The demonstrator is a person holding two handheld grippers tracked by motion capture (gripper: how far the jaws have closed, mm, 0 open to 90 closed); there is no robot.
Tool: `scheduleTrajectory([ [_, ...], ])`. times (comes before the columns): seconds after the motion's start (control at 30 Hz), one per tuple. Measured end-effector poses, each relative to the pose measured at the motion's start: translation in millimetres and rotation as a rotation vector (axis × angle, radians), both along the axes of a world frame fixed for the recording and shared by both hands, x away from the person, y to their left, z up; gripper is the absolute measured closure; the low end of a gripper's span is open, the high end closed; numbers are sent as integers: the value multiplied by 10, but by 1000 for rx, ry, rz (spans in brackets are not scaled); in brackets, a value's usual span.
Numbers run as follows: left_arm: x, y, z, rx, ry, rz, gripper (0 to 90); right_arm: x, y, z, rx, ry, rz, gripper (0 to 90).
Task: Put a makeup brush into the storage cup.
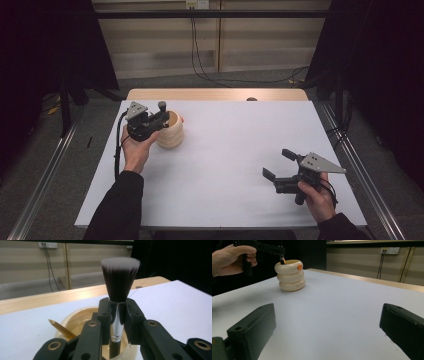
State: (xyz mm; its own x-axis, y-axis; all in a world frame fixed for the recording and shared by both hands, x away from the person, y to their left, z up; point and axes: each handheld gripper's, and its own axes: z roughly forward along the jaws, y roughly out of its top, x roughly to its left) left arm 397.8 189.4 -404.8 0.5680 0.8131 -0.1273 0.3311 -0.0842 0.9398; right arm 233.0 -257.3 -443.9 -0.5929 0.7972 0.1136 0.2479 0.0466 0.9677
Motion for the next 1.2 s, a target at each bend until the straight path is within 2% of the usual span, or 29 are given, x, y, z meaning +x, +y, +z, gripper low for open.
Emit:
scheduleTrajectory([
  [0.07, -8, -18, -5, 22, -8, 8, 770, -3, 0, 2, -1, -3, -1, 0],
  [0.23, 2, 13, -34, 25, -4, 24, 763, 0, -3, 1, -2, -3, 2, 0],
  [0.33, 1, 25, -34, 2, -18, 10, 739, 6, -10, 1, -1, -4, -1, 0],
  [0.53, -2, 25, -38, -3, -27, 11, 705, 5, -10, 3, 0, 0, -1, 0],
  [0.73, -9, 37, -23, 3, -48, 28, 623, 6, -7, 2, 1, 3, 2, 0],
  [0.83, -18, 52, -19, 21, -55, 43, 550, 12, -2, -2, 4, 3, 1, 0],
  [0.87, -21, 58, -18, 20, -56, 50, 519, 12, -3, -3, 2, 5, -2, 0],
  [0.9, -20, 67, -19, 1, -56, 41, 508, 12, -2, -3, 4, 4, 0, 0],
  [0.93, -21, 74, -14, 10, -60, 48, 487, 10, -7, -1, 3, 3, 1, 0],
  [1.03, -23, 78, -3, 14, -64, 58, 398, 14, -10, -2, 4, 4, 0, 0],
  [1.1, -18, 77, -2, 13, -63, 56, 305, 18, -10, -6, 4, 6, 0, 0],
  [1.2, -8, 70, -16, 7, -62, 48, 215, 34, -10, -14, 4, 4, 0, 0],
])
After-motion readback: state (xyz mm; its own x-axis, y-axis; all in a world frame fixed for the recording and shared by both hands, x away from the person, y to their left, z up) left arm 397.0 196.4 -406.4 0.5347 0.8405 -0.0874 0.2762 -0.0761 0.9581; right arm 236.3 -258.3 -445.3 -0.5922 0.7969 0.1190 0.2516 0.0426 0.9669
